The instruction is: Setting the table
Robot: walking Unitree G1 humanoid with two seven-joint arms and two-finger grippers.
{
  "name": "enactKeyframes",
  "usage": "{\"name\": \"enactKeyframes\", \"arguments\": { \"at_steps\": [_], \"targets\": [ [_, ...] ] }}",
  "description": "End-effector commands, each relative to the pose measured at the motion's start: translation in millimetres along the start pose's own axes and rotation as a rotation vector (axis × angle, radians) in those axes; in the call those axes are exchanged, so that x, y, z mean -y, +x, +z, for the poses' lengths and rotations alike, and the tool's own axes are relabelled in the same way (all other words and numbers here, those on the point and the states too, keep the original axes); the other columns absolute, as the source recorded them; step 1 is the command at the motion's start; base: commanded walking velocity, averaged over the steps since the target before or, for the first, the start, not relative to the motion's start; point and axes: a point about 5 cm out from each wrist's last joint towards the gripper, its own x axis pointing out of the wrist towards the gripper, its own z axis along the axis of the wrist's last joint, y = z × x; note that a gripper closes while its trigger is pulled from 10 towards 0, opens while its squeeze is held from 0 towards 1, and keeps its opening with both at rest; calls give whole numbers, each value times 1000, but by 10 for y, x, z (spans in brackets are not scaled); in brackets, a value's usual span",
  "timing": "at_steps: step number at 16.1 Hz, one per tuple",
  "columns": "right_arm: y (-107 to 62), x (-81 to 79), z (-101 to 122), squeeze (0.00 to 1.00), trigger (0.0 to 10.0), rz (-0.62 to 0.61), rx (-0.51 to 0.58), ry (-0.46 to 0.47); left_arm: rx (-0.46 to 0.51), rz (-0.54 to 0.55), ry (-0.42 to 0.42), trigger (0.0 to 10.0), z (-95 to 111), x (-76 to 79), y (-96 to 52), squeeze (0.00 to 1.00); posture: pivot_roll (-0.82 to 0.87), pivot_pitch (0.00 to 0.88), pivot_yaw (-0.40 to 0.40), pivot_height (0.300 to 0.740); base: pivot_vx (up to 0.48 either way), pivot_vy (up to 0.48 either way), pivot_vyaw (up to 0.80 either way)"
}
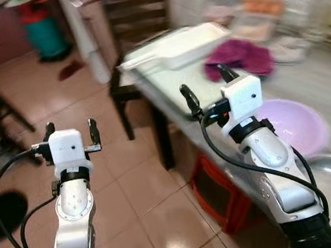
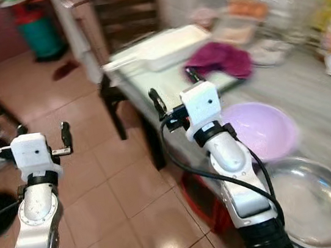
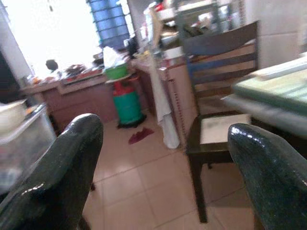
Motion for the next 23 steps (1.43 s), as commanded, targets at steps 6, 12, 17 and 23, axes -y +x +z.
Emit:
{"name": "enactKeyframes", "arguments": {
  "at_steps": [6, 12, 17, 23],
  "targets": [
    [31, -116, 46, 0, 10000, 32, 23, 14, -17, 55, 43, 10000, -37, -100, -6, 0, -136, 114, 39, 740, 0, 0, 794],
    [17, -117, -50, 0, 10000, 4, -16, 48, -78, 21, 25, 10000, -169, -94, -36, 0, -125, 119, 39, 740, 0, 0, 504],
    [-63, 15, -397, 0, 10000, -102, -152, 137, -257, -75, -69, 10000, -561, 26, -157, 0, -119, 117, 35, 740, 0, 0, 0],
    [-269, 157, -1027, 0, 10000, -198, -349, 132, -482, -128, -88, 10000, -1092, 51, -338, 0, -109, 101, 47, 740, 0, 373, 0]
  ]
}}
